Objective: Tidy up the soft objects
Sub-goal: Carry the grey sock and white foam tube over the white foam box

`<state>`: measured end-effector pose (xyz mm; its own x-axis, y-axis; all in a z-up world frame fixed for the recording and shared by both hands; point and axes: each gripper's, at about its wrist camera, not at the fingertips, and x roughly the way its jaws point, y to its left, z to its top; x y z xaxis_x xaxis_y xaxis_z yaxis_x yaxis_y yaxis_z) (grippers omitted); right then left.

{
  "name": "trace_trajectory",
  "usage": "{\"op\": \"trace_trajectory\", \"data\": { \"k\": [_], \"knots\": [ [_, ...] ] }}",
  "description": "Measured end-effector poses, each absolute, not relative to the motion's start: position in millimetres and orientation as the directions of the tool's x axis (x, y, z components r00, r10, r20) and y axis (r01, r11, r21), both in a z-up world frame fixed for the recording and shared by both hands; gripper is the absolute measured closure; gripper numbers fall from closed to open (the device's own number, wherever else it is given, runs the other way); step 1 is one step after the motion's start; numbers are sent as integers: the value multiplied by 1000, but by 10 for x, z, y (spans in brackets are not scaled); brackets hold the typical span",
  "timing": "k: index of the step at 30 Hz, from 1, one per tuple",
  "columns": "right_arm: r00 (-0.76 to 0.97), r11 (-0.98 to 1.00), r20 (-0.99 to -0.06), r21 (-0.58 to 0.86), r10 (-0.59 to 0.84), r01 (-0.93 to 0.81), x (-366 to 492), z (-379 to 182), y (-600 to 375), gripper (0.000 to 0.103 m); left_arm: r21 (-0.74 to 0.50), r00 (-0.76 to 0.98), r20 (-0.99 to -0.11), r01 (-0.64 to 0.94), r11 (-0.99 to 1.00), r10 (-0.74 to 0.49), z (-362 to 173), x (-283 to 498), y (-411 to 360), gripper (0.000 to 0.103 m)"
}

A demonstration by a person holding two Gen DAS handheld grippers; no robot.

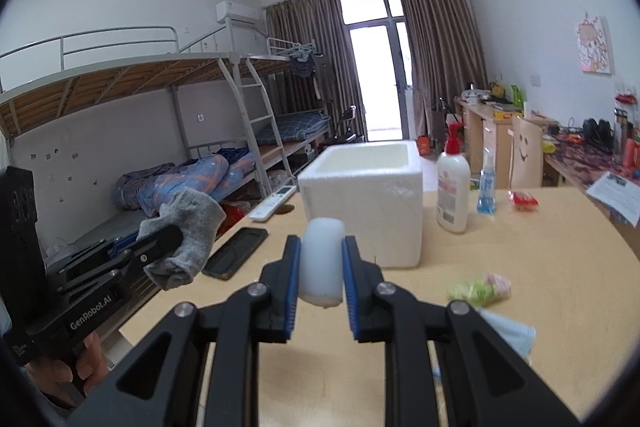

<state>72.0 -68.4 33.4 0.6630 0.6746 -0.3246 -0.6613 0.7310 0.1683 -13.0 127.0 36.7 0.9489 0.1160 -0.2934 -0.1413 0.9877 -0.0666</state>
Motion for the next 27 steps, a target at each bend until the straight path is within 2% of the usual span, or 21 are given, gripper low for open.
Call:
{"op": "trace_trajectory", "data": {
  "k": [17, 27],
  "knots": [
    [708, 762, -297, 137, 641, -632, 1155, 708, -609, 79, -32, 947, -301, -127, 991, 112, 679, 438, 1261, 83],
    [720, 772, -299, 114, 626, -625, 1391, 851, -444, 79, 18, 958, -262, -113, 993, 113, 877, 648, 1238, 83]
  ]
}}
